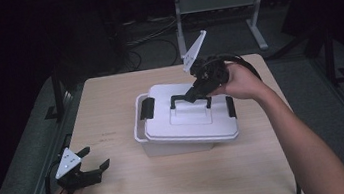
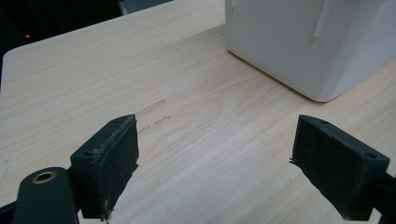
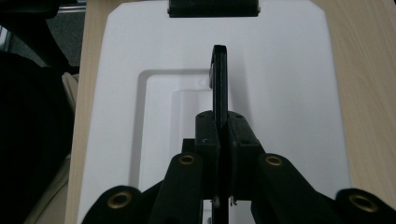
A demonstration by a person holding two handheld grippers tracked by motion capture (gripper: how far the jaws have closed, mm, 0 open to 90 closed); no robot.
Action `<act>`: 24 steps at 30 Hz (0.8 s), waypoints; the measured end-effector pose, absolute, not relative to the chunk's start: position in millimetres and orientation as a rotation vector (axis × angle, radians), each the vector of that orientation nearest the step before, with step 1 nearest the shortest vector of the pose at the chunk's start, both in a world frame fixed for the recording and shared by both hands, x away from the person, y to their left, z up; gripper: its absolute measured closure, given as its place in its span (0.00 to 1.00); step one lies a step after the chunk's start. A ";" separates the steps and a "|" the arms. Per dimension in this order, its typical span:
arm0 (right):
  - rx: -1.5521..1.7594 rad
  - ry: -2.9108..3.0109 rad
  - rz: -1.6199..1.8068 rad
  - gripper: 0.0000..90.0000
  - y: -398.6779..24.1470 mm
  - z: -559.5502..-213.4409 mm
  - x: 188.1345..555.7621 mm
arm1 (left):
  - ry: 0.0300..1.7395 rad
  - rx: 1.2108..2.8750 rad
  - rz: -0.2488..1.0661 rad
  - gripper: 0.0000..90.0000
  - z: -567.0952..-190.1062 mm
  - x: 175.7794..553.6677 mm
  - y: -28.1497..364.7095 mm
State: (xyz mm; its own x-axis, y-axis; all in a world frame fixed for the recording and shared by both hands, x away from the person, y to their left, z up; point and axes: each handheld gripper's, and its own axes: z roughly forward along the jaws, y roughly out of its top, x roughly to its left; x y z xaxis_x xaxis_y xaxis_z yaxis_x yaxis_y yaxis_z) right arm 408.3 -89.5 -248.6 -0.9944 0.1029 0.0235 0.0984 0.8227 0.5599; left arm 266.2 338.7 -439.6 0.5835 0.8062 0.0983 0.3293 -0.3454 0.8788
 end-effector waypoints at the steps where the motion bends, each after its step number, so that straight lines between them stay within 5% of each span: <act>1: 0.165 2.996 0.923 0.94 -87.6 -249.0 410.0 | 0.910 1.922 0.674 0.15 -439.6 266.3 338.7; 24: 0.116 3.059 0.931 0.94 -46.7 -268.1 448.8 | 0.912 1.918 0.680 0.15 -439.2 266.5 341.3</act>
